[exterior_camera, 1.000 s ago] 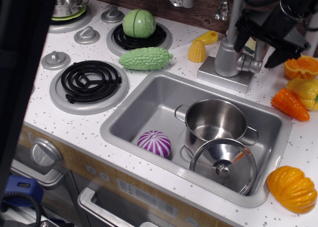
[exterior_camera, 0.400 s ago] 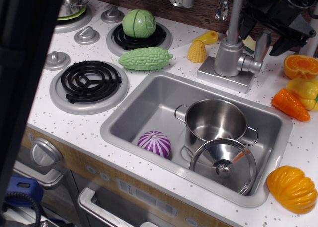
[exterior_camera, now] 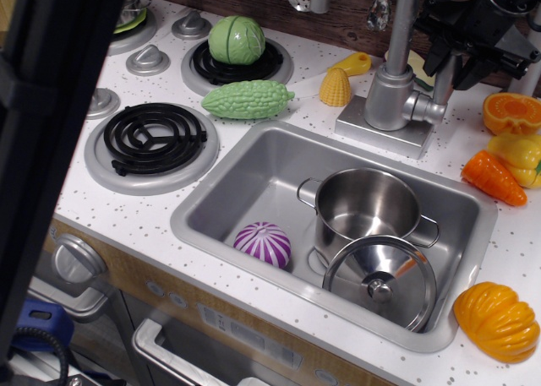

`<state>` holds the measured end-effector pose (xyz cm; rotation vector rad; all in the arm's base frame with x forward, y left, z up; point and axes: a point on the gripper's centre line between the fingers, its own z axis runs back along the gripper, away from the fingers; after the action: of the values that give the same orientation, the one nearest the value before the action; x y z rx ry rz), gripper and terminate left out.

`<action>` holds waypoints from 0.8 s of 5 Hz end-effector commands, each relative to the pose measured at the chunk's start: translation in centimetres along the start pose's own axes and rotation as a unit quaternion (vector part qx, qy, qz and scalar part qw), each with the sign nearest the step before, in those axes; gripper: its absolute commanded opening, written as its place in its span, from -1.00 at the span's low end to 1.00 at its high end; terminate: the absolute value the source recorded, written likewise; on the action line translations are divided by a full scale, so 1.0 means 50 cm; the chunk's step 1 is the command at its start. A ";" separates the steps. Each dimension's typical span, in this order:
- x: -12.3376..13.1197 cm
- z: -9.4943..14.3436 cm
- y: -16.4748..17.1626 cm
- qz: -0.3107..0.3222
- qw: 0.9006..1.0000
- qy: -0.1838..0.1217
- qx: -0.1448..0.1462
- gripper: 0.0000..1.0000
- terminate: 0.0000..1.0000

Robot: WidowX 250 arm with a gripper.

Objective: Turn lever vertical to front

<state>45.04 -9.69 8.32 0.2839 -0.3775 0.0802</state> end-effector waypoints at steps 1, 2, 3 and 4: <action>-0.006 0.072 -0.013 0.033 0.999 0.013 -0.003 -1.00 -1.00; -0.044 0.087 -0.021 0.021 0.997 0.070 -0.005 -1.00 -1.00; -0.072 0.077 -0.033 0.013 0.990 0.132 -0.051 -1.00 -1.00; -0.089 0.056 -0.046 0.013 0.989 0.131 -0.062 -1.00 -1.00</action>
<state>39.96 -11.13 6.24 0.1870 -0.0646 0.1281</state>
